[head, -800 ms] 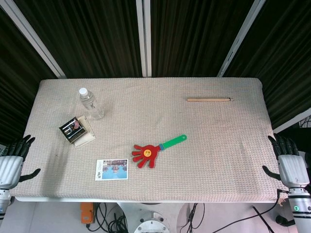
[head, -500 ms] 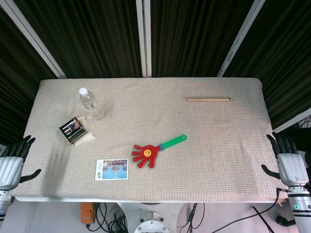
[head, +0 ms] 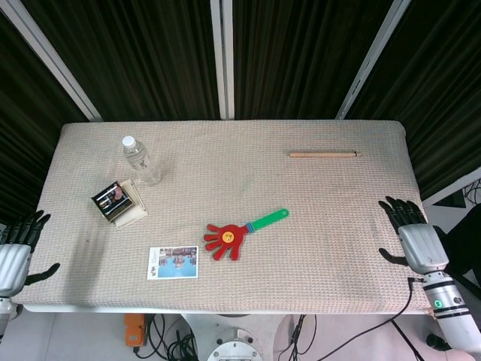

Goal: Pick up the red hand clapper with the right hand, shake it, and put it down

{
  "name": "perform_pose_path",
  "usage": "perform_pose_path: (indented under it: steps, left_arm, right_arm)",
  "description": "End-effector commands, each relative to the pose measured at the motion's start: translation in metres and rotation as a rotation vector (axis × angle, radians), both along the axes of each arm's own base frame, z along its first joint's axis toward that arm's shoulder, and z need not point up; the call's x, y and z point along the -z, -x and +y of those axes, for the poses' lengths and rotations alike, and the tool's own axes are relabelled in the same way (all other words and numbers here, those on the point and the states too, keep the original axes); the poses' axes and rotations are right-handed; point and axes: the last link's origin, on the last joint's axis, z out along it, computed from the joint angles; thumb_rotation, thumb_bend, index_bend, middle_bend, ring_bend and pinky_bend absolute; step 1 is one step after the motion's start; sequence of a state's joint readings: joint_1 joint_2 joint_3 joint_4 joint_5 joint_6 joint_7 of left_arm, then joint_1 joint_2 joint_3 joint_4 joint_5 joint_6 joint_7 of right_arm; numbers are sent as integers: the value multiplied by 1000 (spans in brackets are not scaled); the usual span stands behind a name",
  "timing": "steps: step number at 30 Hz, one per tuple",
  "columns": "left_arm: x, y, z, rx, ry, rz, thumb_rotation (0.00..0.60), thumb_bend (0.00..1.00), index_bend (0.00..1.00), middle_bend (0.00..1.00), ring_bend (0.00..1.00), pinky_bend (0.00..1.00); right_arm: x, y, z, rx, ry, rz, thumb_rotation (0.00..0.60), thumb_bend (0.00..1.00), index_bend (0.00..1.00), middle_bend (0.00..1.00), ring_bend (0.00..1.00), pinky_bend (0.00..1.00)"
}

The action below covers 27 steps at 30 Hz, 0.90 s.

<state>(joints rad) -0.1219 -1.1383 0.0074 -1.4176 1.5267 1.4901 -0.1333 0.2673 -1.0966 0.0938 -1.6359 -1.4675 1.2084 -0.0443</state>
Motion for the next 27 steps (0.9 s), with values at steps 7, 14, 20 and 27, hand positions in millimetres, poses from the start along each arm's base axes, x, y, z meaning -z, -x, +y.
perform_pose_path:
  steps: [7,14,20,27]
  left_arm:
    - [-1,2,-3,18,-25,-12,600,155,19,26,0,38]
    - [-1,7,-9,4,-19,-20,600,154,19,27,0,37]
    - [-2,11,-9,-5,-12,-22,600,155,19,26,0,37]
    - [-4,14,-9,-6,-18,-24,600,155,19,26,0,37]
  right_arm:
    - [66,-115,-72,-192,-250,69,600,99,0,0,0,0]
    - [124,-169,-85,-212,-397,56,600,98,0,0,0,0]
    - [162,-188,-84,-215,-420,96,600,97,0,0,0,0]
    - [183,-202,-88,-208,-376,93,600,98,0,0,0,0]
